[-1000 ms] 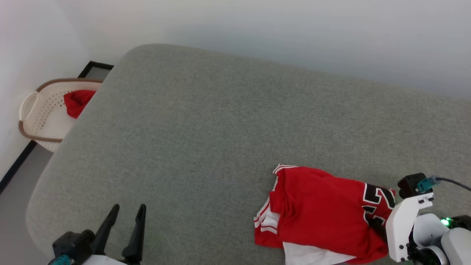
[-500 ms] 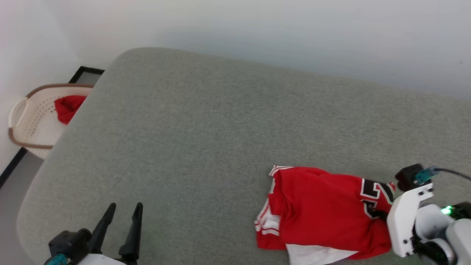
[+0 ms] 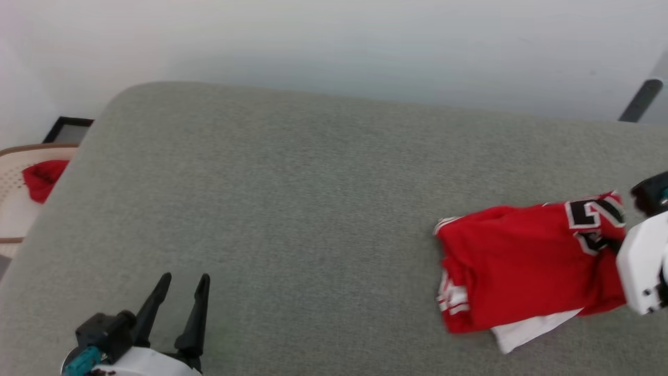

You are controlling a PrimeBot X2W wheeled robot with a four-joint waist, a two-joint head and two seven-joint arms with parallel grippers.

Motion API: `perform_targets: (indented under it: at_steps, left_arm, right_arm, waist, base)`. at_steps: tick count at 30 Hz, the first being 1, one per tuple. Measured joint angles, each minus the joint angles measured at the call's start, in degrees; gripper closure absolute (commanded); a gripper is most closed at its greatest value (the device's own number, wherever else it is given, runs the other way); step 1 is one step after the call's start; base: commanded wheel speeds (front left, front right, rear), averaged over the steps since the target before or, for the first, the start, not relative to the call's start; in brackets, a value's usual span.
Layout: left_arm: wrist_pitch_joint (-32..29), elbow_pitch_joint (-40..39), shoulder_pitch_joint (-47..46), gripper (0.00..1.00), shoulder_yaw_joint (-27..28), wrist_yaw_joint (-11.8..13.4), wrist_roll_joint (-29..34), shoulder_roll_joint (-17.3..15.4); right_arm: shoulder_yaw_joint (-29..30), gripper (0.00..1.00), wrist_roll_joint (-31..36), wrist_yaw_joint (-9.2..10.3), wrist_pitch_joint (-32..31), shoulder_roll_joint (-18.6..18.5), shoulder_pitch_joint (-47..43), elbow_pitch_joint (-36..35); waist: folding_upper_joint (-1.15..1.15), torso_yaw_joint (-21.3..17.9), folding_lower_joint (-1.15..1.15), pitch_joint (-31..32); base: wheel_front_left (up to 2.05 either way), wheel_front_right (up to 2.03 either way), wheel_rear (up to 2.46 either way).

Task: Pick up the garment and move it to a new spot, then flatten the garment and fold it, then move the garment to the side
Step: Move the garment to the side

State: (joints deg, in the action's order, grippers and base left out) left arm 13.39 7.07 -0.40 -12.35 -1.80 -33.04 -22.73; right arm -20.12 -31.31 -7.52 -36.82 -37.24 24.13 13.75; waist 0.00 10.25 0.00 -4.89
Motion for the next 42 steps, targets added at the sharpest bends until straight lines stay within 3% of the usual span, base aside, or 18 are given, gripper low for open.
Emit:
perform_targets:
  at_steps: [12, 26, 32, 42]
  left_arm:
    - [0.8, 0.2, -4.6, 0.00, -0.4, -0.8, 1.7, -0.2]
    - [1.1, -0.2, -10.0, 0.00, -0.3, -1.3, 2.8, -1.4]
    - [1.1, -0.4, -11.9, 0.00, -0.8, -1.5, 3.0, -1.5]
    - [1.0, -0.2, -14.3, 0.00, -1.7, -2.0, 3.4, -1.6]
  right_arm:
    - [0.9, 1.00, -0.3, 0.00, 1.8, -8.4, 6.5, -0.2]
    - [-1.0, 1.00, 3.3, 0.00, 10.0, -15.6, 16.1, 8.8]
    - [-2.4, 1.00, 6.4, 0.00, 14.1, -17.2, 20.6, 14.4]
    - [-1.8, 1.00, 11.9, 0.00, 18.7, -16.0, 25.0, 25.7]
  waist:
    - [0.00, -5.0, 0.00, -4.5]
    - [0.00, -10.3, 0.00, -12.2]
    - [0.00, -11.7, 0.00, -15.5]
    - [0.00, -11.1, 0.00, -19.2]
  base:
    - [0.00, 0.00, 0.00]
    - [0.00, 0.00, 0.00]
    - [0.00, 0.00, 0.00]
    - [0.00, 0.00, 0.00]
